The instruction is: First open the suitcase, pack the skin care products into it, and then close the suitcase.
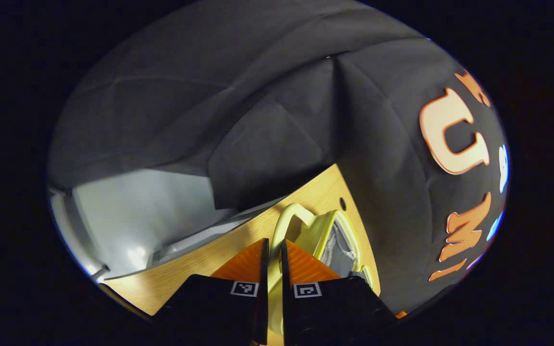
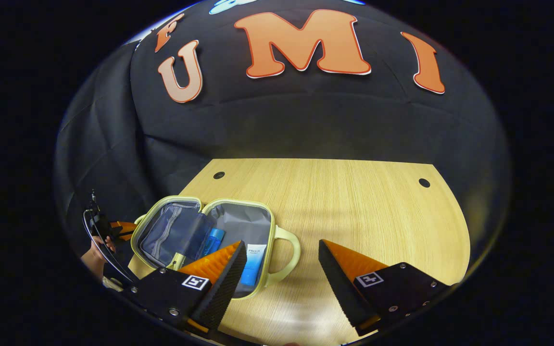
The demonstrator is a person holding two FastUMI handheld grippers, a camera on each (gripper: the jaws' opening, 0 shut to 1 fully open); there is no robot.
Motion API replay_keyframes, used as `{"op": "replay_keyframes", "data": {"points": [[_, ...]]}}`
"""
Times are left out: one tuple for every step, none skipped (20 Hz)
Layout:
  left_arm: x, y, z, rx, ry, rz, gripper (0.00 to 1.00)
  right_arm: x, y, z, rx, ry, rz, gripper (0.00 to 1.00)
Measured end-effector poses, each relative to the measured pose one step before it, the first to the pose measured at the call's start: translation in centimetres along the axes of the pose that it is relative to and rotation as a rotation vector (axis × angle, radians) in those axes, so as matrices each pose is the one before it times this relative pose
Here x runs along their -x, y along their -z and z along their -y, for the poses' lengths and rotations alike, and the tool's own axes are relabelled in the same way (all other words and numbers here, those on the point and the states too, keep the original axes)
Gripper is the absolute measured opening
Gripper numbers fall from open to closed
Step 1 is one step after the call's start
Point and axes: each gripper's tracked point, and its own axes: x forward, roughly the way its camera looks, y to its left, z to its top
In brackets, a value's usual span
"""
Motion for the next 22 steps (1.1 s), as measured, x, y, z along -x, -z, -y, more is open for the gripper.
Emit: {"op": "replay_keyframes", "data": {"points": [[0.404,-0.703,1.348,-0.02508,0.03403,0.01666,0.12,0.03,-0.229,0.02,0.00435,0.00058,0.00677,0.95],[0.538,-1.005,1.574,-0.01677,0.03874,0.02492,0.12,0.102,-0.116,0.047,0.0032,-0.0025,0.00795,0.95],[1.01,-0.43,1.736,-0.01515,0.0358,0.01118,0.12,0.025,-0.2,-0.03,0.00156,-0.00378,0.00666,0.95],[0.449,-0.304,1.74,-0.01808,0.03017,0.00903,0.12,0.096,-0.095,-0.104,0.00004,-0.00523,0.00393,0.95],[0.218,-0.224,1.532,-0.02888,0.02552,0.00494,0.12,0.028,-0.069,0.008,-0.00073,-0.00779,0.00197,0.95],[0.139,-0.168,1.725,-0.03288,0.02463,0.00347,0.12,-0.079,0.017,-0.097,-0.002,-0.00473,0.00075,0.95],[0.254,-0.079,1.484,-0.03706,0.0186,0.00378,0.12,0.098,-0.107,-0.018,-0.00145,-0.0083,-0.00031,0.95],[0.154,-0.298,1.273,-0.02967,0.01858,0.00677,0.12,0.063,-0.043,-0.016,-0.00051,-0.00399,0.00006,0.96],[0.466,-0.302,1.767,-0.02238,0.02238,-0.00175,0.12,0.085,-0.123,0.12,-0.00031,-0.00455,0.00434,0.96],[0.343,-0.327,1.513,-0.01581,0.01656,0.00807,0.12,0.144,-0.189,0.123,0.00031,-0.00287,0.00672,0.96],[0.306,-0.142,1.25,-0.01039,0.02068,-0.00059,0.12,0.151,-0.17,0.077,-0.00005,-0.00282,0.00757,0.95],[0.21,-0.187,1.328,-0.01173,0.01376,0.0063,0.12,0.195,-0.25,0.144,-0.002,-0.00447,0.00901,0.95],[0.386,0.169,1.226,-0.01505,0.01158,0.00033,0.12,0.227,-0.374,0.268,-0.0013,-0.00012,0.01156,0.95],[0.201,0.083,1.386,-0.01826,0.00972,0.00034,0.12,0.232,-0.332,0.215,0.00197,-0.00051,0.01302,0.95],[0.122,0.215,1.243,-0.01961,0.01078,0.00018,0.12,0.163,-0.409,0.334,0.0033,0.00494,0.01343,0.95],[0.245,0.159,1.296,-0.01925,0.01162,-0.00094,0.12,0.342,-0.311,0.303,0.00265,0.00126,0.01185,0.95],[0.058,0.086,1.219,-0.0228,0.00759,0.00348,0.12,0.167,-0.292,0.19,-0.00075,-0.00336,0.00934,0.95],[-0.057,0.166,1.01,-0.02278,-0.00679,0.0018,0.12,0.086,-0.061,0.074,-0.00664,-0.00621,0.00293,0.95],[-0.22,0.294,1.1,-0.02458,-0.00293,-0.00837,0.12,0.019,-0.177,-0.018,-0.00899,-0.01005,0.00672,0.95],[-0.01,0.025,0.988,-0.0231,-0.00324,0.0037,0.12,0.228,-0.363,0.119,-0.00566,-0.00677,0.01126,0.95],[0.248,0.247,1.223,-0.01649,0.00893,0.00071,0.12,0.077,-0.398,0.091,0.0002,-0.00403,0.01353,0.95],[0.218,0.116,1.39,-0.01526,0.01317,-0.00276,0.12,0.133,-0.358,0.201,0.00875,0.00109,0.01508,0.95]]}}
